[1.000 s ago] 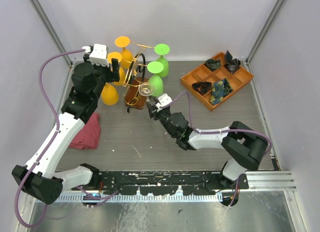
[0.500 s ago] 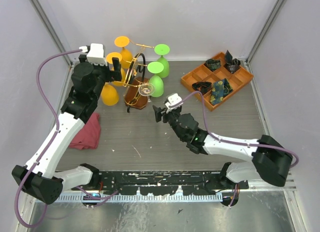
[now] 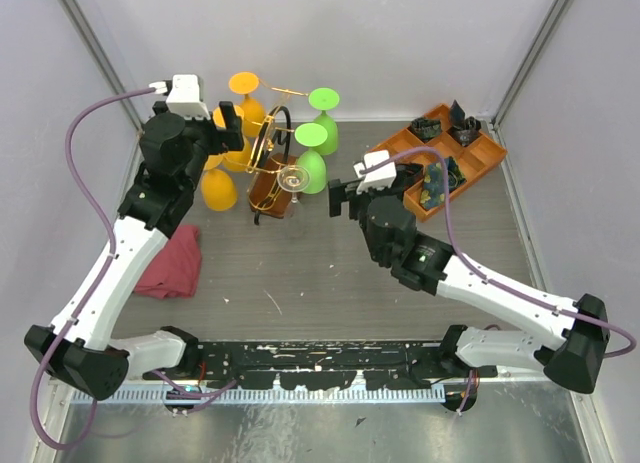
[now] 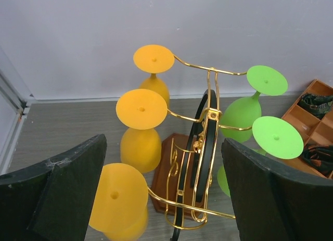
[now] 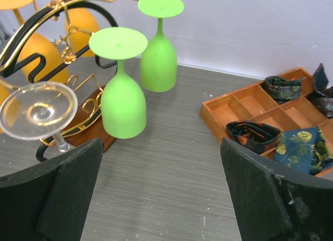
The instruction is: Place the wine glass upside down on the wine glass rack
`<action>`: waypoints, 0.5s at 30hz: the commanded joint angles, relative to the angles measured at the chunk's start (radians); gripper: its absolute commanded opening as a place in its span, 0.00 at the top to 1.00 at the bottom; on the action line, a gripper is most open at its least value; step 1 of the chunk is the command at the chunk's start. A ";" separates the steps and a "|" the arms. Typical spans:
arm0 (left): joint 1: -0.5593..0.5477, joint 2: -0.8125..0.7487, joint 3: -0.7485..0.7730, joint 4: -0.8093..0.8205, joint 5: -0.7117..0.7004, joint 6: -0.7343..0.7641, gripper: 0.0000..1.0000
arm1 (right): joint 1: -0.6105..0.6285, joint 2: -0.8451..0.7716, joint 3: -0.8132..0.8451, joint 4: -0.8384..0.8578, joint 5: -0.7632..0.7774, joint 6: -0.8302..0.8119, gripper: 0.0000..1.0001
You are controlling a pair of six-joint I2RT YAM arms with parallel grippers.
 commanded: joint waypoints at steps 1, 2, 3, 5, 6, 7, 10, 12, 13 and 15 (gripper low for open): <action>0.003 0.014 0.026 0.000 0.005 -0.050 0.02 | -0.039 -0.050 0.126 -0.152 0.037 0.036 0.00; 0.004 0.015 0.023 0.000 0.005 -0.057 0.02 | -0.055 -0.055 0.151 -0.175 0.047 0.060 0.00; 0.004 0.014 0.020 0.000 0.005 -0.061 0.02 | -0.075 -0.059 0.177 -0.204 0.063 0.091 0.00; 0.004 0.010 0.012 -0.001 0.004 -0.064 0.02 | -0.114 -0.063 0.243 -0.279 0.060 0.144 0.00; 0.004 0.007 0.004 -0.002 0.001 -0.066 0.02 | -0.125 -0.063 0.279 -0.309 0.037 0.143 0.00; 0.003 0.004 -0.003 -0.003 -0.002 -0.068 0.02 | -0.130 -0.060 0.308 -0.337 0.024 0.132 0.00; 0.003 -0.004 -0.027 -0.006 -0.005 -0.075 0.02 | -0.131 -0.047 0.382 -0.406 0.031 0.110 0.00; 0.004 -0.008 -0.033 -0.009 -0.008 -0.075 0.02 | -0.130 -0.045 0.398 -0.431 0.039 0.101 0.00; 0.004 -0.010 -0.035 -0.011 -0.011 -0.073 0.02 | -0.131 -0.049 0.396 -0.434 0.042 0.099 0.00; 0.004 -0.013 -0.035 -0.013 -0.019 -0.068 0.02 | -0.131 -0.065 0.378 -0.425 0.042 0.103 0.00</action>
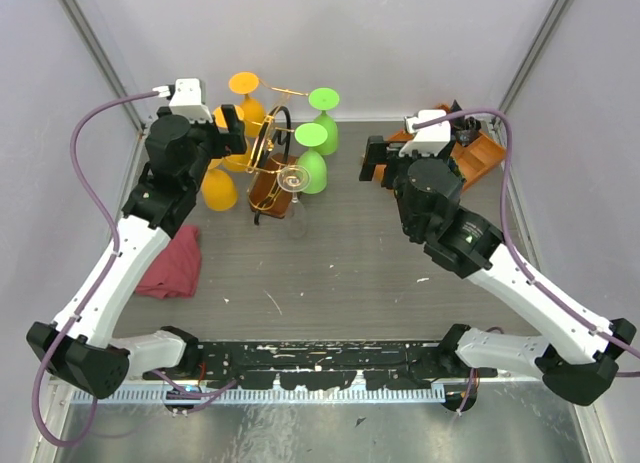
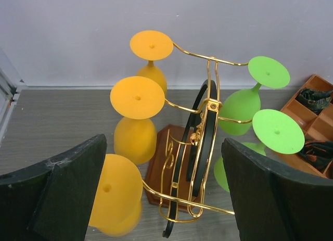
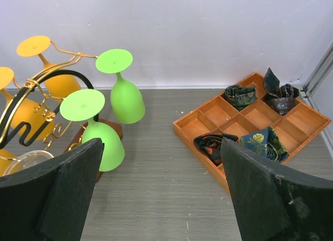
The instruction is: Place the wine glass upside down on the wine glass rack
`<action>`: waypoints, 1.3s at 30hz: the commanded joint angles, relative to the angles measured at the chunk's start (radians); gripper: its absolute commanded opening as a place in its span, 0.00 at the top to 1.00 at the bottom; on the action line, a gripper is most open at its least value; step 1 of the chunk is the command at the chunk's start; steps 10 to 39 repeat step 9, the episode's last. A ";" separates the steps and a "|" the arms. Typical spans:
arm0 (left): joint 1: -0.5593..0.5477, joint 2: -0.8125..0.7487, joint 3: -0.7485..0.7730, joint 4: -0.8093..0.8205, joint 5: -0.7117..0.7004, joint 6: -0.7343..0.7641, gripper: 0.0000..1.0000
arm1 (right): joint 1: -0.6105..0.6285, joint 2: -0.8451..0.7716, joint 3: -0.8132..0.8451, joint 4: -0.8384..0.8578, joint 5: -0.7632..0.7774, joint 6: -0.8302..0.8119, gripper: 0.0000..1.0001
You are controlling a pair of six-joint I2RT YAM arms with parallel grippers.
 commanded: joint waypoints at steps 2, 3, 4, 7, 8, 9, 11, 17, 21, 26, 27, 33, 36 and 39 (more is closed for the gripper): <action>0.004 -0.027 -0.011 0.001 -0.021 -0.003 0.02 | 0.002 -0.047 -0.002 -0.044 0.016 0.010 0.00; 0.004 -0.028 -0.010 0.001 -0.023 -0.001 0.02 | 0.002 -0.054 -0.009 -0.040 0.018 0.014 0.00; 0.004 -0.026 -0.008 0.001 -0.023 0.001 0.02 | 0.002 -0.060 -0.013 -0.039 0.021 0.015 0.00; 0.004 -0.022 0.000 -0.002 -0.021 0.001 0.02 | 0.002 -0.071 -0.022 -0.039 0.056 0.017 0.00; 0.003 -0.020 0.003 -0.003 -0.021 0.001 0.02 | 0.003 -0.072 -0.023 -0.039 0.068 0.017 0.00; 0.004 -0.018 0.005 -0.003 -0.021 0.001 0.02 | 0.002 -0.075 -0.024 -0.038 0.075 0.020 0.00; 0.004 -0.018 0.005 -0.003 -0.021 0.001 0.02 | 0.002 -0.075 -0.024 -0.038 0.075 0.020 0.00; 0.004 -0.018 0.005 -0.003 -0.021 0.001 0.02 | 0.002 -0.075 -0.024 -0.038 0.075 0.020 0.00; 0.004 -0.018 0.005 -0.003 -0.021 0.001 0.02 | 0.002 -0.075 -0.024 -0.038 0.075 0.020 0.00; 0.004 -0.018 0.005 -0.003 -0.021 0.001 0.02 | 0.002 -0.075 -0.024 -0.038 0.075 0.020 0.00; 0.004 -0.018 0.005 -0.003 -0.021 0.001 0.02 | 0.002 -0.075 -0.024 -0.038 0.075 0.020 0.00; 0.004 -0.018 0.005 -0.003 -0.021 0.001 0.02 | 0.002 -0.075 -0.024 -0.038 0.075 0.020 0.00; 0.004 -0.018 0.005 -0.003 -0.021 0.001 0.02 | 0.002 -0.075 -0.024 -0.038 0.075 0.020 0.00; 0.004 -0.018 0.005 -0.003 -0.021 0.001 0.02 | 0.002 -0.075 -0.024 -0.038 0.075 0.020 0.00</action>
